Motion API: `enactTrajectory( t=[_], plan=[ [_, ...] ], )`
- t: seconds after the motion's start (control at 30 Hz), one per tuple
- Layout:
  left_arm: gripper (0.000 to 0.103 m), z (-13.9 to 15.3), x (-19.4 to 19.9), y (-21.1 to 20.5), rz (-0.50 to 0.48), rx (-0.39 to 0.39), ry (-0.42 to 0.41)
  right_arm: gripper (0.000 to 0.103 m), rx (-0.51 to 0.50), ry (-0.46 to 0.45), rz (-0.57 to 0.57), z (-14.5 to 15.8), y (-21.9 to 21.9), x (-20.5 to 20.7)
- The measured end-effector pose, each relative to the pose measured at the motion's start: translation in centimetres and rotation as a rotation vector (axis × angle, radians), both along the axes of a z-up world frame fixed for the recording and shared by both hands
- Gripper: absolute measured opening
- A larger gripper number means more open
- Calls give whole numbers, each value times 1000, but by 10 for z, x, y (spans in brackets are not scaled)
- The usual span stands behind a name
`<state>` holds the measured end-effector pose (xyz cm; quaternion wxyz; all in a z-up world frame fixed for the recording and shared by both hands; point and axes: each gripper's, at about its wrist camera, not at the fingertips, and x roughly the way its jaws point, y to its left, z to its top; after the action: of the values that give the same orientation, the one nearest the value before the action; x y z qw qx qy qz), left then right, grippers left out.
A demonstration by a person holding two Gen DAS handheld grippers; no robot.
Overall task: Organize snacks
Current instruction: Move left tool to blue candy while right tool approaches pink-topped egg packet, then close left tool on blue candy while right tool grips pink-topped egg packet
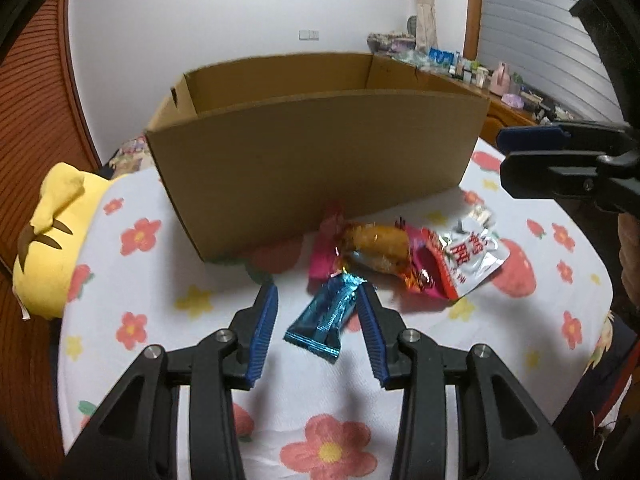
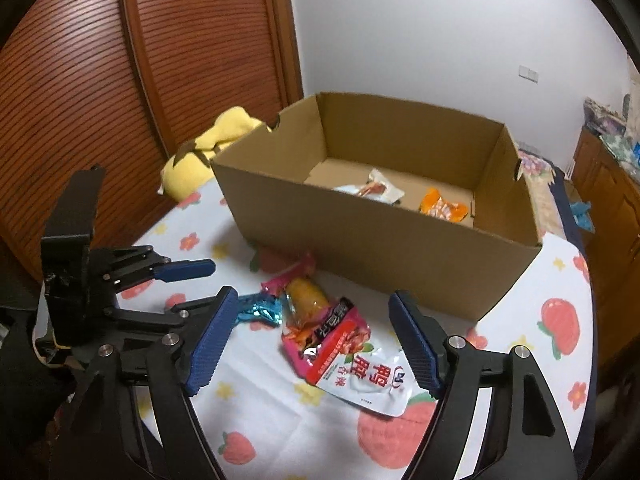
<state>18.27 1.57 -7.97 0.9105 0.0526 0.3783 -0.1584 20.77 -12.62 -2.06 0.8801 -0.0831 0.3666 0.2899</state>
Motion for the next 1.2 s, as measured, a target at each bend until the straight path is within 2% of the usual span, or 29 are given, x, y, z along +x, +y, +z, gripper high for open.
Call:
enactTrajectory(
  t=[0.53, 0.73, 0.8, 0.87, 0.9, 1.2],
  plan=[
    [41, -34, 23, -7, -26, 3, 83, 79, -31, 65, 47, -33, 16, 25],
    [40, -33, 24, -5, -29, -17, 78, 78, -41, 92, 70, -45, 25, 37],
    [36, -32, 25, -3, -28, -15, 76, 78, -40, 101, 77, -47, 28, 41],
    [25, -32, 24, -1, -33, -16, 75, 78, -42, 110, 85, -50, 30, 45],
    [23, -32, 23, -1, -39, -15, 74, 78, -44, 112, 88, -52, 31, 47],
    [20, -26, 16, 13, -2, -22, 52, 73, -75, 127, 129, -62, 45, 57]
  ],
)
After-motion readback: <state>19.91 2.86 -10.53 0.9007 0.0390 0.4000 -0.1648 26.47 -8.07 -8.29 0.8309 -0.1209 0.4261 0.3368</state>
